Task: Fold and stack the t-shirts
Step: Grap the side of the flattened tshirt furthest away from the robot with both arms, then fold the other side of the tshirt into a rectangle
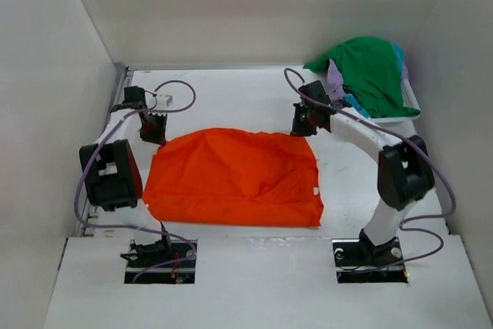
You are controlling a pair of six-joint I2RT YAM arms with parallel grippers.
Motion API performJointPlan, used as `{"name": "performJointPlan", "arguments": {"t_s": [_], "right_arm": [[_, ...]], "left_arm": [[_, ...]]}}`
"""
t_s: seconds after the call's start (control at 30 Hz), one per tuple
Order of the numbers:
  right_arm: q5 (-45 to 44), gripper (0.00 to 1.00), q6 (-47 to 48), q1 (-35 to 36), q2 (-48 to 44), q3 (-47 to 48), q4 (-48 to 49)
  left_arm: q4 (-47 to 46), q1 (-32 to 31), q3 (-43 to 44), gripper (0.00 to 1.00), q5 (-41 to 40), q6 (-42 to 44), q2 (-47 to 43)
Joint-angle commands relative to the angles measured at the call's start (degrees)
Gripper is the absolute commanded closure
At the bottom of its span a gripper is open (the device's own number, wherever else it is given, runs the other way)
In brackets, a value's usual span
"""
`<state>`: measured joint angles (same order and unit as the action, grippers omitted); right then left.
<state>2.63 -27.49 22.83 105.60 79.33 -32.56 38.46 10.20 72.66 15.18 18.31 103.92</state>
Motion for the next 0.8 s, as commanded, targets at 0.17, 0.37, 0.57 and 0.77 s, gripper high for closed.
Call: {"name": "performJointPlan", "arguments": {"t_s": [0.17, 0.37, 0.57, 0.77], "right_arm": [[-9.75, 0.97, -10.74, 14.38, -23.42, -27.81, 14.88], [-9.93, 0.80, -15.40, 23.70, -28.42, -37.66, 15.85], [-8.79, 0.65, -13.92, 27.66, -39.67, -42.32, 15.24], [-10.45, 0.62, -12.77, 22.24, -51.46, -43.82, 12.61]], "left_arm": [[1.27, 1.10, -18.60, 0.99, -4.89, 13.86, -23.93], [1.53, 1.27, -28.71, 0.97, -6.57, 16.58, -28.94], [1.27, 1.80, -30.30, 0.96, -6.74, 18.61, -30.27], [0.65, 1.54, -29.95, 0.95, -6.92, 18.52, -30.09]]}}
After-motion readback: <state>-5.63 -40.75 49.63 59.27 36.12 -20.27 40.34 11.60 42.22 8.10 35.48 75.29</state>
